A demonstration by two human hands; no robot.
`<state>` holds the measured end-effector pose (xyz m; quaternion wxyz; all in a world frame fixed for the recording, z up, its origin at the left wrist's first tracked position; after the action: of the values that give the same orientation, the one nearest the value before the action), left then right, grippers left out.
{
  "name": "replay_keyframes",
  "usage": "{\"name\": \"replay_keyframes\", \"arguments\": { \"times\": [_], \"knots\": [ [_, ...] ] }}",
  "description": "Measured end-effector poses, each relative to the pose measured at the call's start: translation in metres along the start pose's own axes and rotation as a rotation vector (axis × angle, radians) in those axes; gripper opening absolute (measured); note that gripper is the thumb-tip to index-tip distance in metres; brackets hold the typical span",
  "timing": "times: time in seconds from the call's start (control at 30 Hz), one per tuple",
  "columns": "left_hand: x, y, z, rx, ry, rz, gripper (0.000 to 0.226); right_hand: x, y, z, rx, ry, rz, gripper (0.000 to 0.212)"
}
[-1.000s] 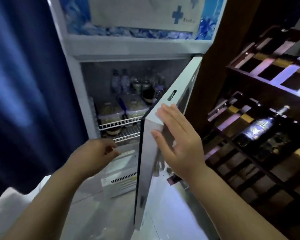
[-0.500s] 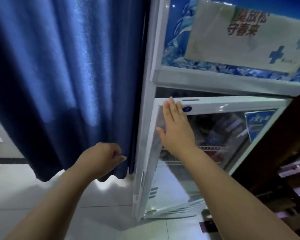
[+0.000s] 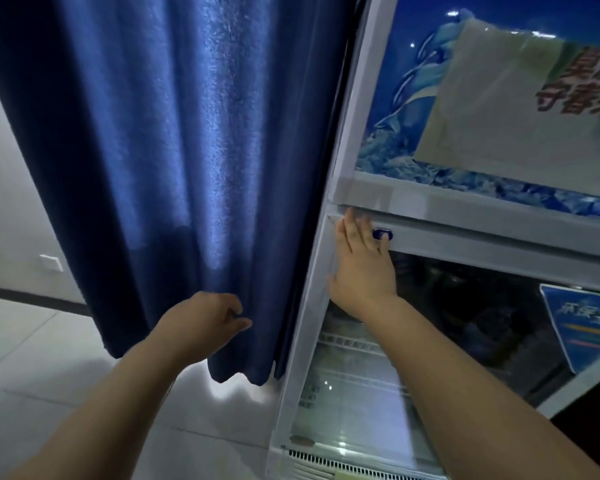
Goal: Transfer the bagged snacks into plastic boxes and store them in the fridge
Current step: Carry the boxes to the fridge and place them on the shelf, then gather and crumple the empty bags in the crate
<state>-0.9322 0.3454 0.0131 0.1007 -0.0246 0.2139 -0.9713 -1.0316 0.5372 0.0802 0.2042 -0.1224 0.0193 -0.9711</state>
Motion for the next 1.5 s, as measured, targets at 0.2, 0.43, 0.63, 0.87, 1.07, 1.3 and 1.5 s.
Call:
{"name": "replay_keyframes", "arguments": {
  "times": [0.2, 0.43, 0.63, 0.87, 1.07, 1.3, 1.5],
  "knots": [
    [-0.017, 0.012, -0.006, -0.012, -0.01, 0.124, 0.023, -0.002, 0.016, 0.01, 0.058, 0.059, 0.043, 0.077],
    [-0.082, 0.062, 0.012, 0.053, -0.108, 0.332, 0.031, -0.024, 0.105, 0.007, 0.253, 0.197, 0.35, 0.056],
    [-0.187, 0.133, 0.032, 0.093, -0.154, 0.612, 0.038, -0.05, 0.219, -0.004, 0.295, 0.381, 0.649, 0.049],
    [-0.36, 0.195, 0.045, 0.063, -0.257, 1.013, 0.038, -0.138, 0.367, -0.007, 0.244, 0.554, 1.059, 0.06],
    [-0.5, 0.205, 0.045, 0.012, -0.362, 1.258, 0.039, -0.251, 0.459, 0.016, 0.122, 0.554, 1.353, 0.068],
    [-0.647, 0.22, 0.052, -0.025, -0.475, 1.429, 0.04, -0.382, 0.544, 0.055, 0.112, 0.513, 1.563, 0.062],
    [-0.743, 0.247, 0.068, 0.003, -0.521, 1.497, 0.041, -0.465, 0.61, 0.081, 0.151, 0.483, 1.636, 0.058]
  ]
}}
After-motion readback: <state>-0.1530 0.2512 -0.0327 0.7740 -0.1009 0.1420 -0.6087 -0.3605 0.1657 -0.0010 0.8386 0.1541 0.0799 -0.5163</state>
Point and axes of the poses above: each hand's wrist, its own x-axis towards the middle knuckle, its own z-axis out of the back of the hand, y = z × x, the point moved 8 cm from there along x, towards the middle knuckle, and after that the axes turned 1 degree about -x, right-handed, at the moved point
